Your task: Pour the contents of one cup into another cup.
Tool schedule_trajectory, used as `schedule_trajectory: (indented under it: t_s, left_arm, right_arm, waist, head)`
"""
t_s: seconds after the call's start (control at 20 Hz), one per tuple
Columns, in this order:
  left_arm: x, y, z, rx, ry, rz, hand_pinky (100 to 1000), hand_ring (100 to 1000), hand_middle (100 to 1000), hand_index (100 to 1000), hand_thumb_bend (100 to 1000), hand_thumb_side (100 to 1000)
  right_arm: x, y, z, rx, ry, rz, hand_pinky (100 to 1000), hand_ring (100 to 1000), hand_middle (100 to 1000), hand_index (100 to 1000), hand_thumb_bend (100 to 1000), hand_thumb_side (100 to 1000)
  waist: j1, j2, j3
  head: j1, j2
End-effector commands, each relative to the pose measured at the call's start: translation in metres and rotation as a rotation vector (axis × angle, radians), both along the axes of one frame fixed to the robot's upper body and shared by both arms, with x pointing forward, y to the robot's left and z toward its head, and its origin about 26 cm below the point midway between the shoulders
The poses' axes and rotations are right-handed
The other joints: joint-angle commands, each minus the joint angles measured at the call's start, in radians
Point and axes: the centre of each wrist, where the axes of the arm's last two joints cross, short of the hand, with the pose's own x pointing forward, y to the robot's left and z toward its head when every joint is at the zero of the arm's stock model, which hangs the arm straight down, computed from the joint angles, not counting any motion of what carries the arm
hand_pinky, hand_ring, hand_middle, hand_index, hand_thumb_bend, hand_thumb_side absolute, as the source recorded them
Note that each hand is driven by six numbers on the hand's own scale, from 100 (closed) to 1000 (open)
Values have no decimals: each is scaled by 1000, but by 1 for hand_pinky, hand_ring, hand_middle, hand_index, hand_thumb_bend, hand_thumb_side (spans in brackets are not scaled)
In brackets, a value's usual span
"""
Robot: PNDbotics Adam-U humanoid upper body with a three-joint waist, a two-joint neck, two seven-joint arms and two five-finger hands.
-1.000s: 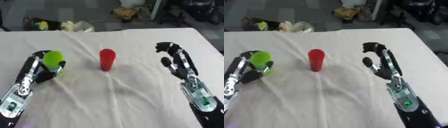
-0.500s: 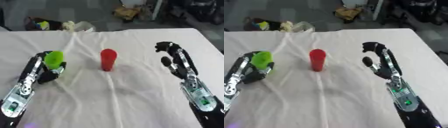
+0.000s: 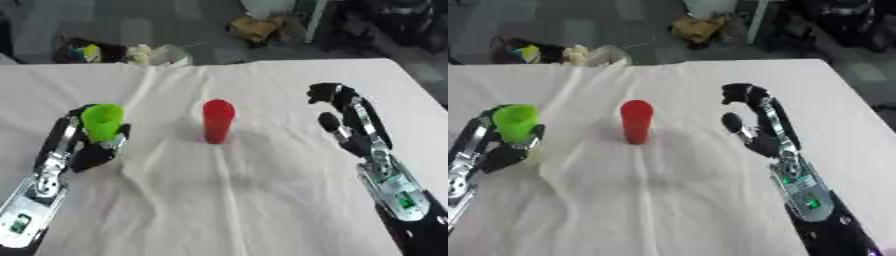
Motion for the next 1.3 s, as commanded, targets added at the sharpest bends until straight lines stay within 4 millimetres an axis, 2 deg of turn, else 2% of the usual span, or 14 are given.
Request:
schedule_trajectory:
  t_s: [0.05, 0.35, 0.6, 1.05, 1.3]
  left_arm:
    - [-15, 4, 36, -14, -99, -21, 177, 471, 517, 771, 100, 403]
    - [-52, 2, 72, -54, -202, -80, 179, 467, 510, 767, 100, 424]
    - [-74, -3, 86, -106, -230, -133, 183, 469, 510, 766, 100, 446]
    - [-88, -16, 94, -154, -226, -211, 186, 471, 511, 766, 100, 475]
    - [-89, -19, 95, -159, -222, -232, 185, 471, 511, 767, 100, 476]
  right_arm:
    - [1, -8, 8, -12, -18, -14, 778, 743, 530, 749, 755, 806]
    - [5, -11, 3, -28, 14, -21, 773, 738, 523, 746, 759, 783]
    - [16, -10, -5, -87, 67, -5, 770, 730, 514, 747, 771, 733]
    - [38, 4, -31, -223, 164, 19, 775, 750, 521, 763, 807, 620]
    - [49, 12, -35, -281, 172, 20, 780, 759, 526, 768, 822, 579]
  waist:
    - [5, -24, 6]
    - [12, -33, 36]
    - [14, -35, 62]
    - [16, -36, 107]
    - [14, -35, 125]
  head:
    - [-11, -4]
    - [-27, -5]
    - [-46, -9]
    - [-83, -16]
    - [-97, -19]
